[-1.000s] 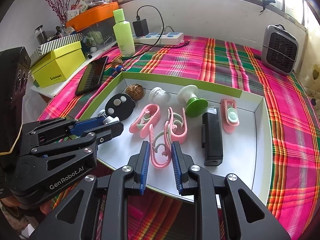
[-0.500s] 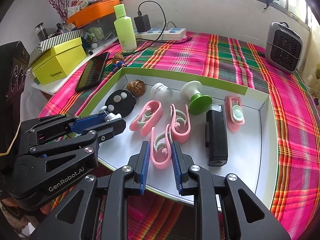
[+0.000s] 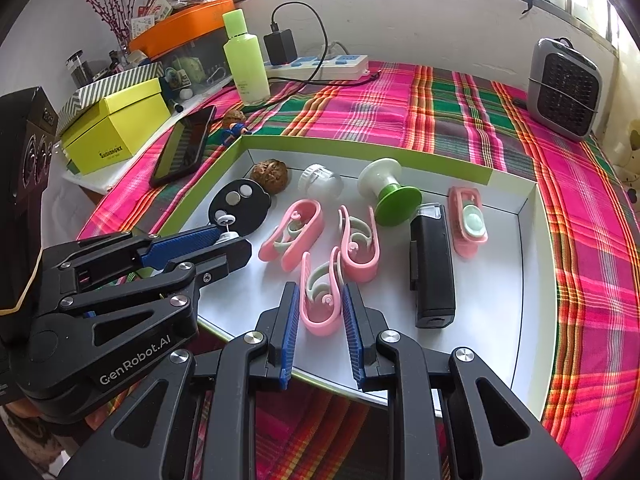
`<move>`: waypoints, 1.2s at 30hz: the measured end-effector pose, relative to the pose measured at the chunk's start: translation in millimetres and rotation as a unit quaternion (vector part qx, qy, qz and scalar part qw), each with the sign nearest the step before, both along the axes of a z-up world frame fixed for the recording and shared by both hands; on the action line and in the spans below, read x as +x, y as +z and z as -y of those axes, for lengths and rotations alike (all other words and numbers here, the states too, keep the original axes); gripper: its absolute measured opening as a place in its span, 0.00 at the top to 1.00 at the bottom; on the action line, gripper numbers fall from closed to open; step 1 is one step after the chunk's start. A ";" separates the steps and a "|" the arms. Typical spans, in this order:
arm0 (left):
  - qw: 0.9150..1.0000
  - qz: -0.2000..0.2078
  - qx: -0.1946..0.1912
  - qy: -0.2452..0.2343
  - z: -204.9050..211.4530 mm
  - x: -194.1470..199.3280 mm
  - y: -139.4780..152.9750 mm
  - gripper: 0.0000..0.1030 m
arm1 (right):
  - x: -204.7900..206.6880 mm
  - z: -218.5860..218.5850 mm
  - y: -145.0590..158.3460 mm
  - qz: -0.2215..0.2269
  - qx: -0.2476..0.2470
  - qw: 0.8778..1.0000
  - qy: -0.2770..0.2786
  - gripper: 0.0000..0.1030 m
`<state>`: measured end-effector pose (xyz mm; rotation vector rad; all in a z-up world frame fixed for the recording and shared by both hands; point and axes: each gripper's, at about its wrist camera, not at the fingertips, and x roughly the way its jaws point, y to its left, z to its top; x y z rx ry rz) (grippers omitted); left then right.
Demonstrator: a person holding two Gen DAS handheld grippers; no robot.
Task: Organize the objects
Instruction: 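Lower and open left gripper releasing the white knob while right gripper releases the pink clip, then withdraw both open grippers up and away from the box lid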
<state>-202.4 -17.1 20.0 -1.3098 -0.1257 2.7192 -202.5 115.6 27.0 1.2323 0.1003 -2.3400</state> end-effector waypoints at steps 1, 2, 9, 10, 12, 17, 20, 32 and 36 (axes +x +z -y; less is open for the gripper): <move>1.000 0.000 0.000 0.000 0.1 -0.2 -0.5 0.77 | 0.2 -0.2 0.0 0.000 0.000 1.000 0.000 0.77; 1.000 0.000 -0.002 0.000 -0.2 0.1 0.2 0.77 | 0.3 -0.2 0.1 0.000 0.000 1.000 0.000 0.77; 1.000 -0.001 -0.001 0.002 -0.1 1.6 0.0 0.70 | 0.7 -0.4 0.8 -0.002 -0.001 1.000 -0.002 0.77; 1.000 0.000 -0.001 0.002 -0.1 1.8 0.0 0.70 | 1.0 -0.4 1.0 -0.002 0.000 1.000 -0.003 0.77; 1.000 0.000 0.000 0.001 -0.4 2.8 0.7 0.69 | 1.8 -0.5 1.4 -0.003 -0.001 1.000 -0.005 0.77; 1.000 0.000 -0.002 0.001 -1.4 5.6 2.1 0.66 | 3.9 -1.2 3.3 -0.006 0.001 1.000 -0.008 0.76; 1.000 -0.002 -0.004 0.003 -1.1 7.7 3.8 0.63 | 5.3 -2.4 4.2 -0.007 0.002 1.000 -0.013 0.75; 1.000 -0.012 -0.011 0.012 1.1 20.6 12.3 0.60 | 14.9 -6.7 9.7 -0.020 0.002 0.999 -0.024 0.67; 1.000 -0.015 -0.014 0.015 0.9 26.4 14.4 0.60 | 20.2 -6.7 12.8 -0.028 0.004 0.999 -0.028 0.63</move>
